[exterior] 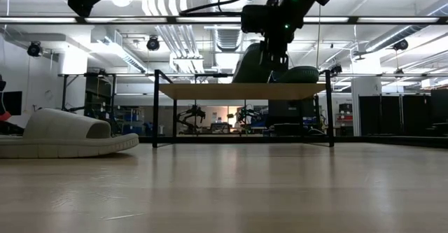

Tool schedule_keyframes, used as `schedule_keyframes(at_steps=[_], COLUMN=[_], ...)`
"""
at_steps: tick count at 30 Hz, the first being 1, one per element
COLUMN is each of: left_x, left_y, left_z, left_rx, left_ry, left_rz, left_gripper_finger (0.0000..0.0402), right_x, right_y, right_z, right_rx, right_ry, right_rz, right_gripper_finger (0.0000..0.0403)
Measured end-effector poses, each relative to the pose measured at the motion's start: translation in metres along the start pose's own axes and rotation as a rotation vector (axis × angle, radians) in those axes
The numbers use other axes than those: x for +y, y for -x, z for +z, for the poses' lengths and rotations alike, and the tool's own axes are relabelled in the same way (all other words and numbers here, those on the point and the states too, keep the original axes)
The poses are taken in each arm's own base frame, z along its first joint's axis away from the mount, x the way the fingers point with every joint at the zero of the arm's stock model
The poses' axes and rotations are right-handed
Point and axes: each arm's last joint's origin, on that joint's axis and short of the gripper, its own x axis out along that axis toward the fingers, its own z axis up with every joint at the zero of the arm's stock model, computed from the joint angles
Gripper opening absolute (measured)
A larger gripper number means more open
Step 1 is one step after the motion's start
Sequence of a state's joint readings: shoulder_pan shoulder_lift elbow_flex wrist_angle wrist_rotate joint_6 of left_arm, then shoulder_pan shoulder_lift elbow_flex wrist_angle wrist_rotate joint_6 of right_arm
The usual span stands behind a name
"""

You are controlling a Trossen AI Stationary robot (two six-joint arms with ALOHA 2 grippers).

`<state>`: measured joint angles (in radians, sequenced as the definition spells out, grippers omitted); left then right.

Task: Pick and place slides into the shelf
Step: Put the green slide on the shelf

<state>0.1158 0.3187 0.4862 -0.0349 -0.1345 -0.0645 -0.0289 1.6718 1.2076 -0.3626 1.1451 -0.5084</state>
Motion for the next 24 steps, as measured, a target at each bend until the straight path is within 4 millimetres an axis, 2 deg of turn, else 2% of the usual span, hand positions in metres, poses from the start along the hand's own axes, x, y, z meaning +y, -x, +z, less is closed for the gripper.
schedule_keyframes(at_steps=[9, 17, 24], left_x=[0.000, 0.000, 0.000], left_y=[0.000, 0.000, 0.000], left_z=[0.000, -0.001, -0.002], left_rx=[0.002, 0.008, 0.017], left_ry=[-0.001, -0.002, -0.004], left_rz=[0.000, 0.000, 0.000], left_gripper_finger=[0.0281, 0.0281, 0.0281], right_x=[0.003, 0.000, -0.007], right_y=[0.000, 0.001, 0.006], right_z=[-0.006, -0.004, -0.004], right_rx=[0.030, 0.013, 0.025], right_ry=[0.058, 0.003, -0.079], right_rz=[0.022, 0.062, 0.215], right_gripper_finger=[0.0052, 0.0136, 0.0152])
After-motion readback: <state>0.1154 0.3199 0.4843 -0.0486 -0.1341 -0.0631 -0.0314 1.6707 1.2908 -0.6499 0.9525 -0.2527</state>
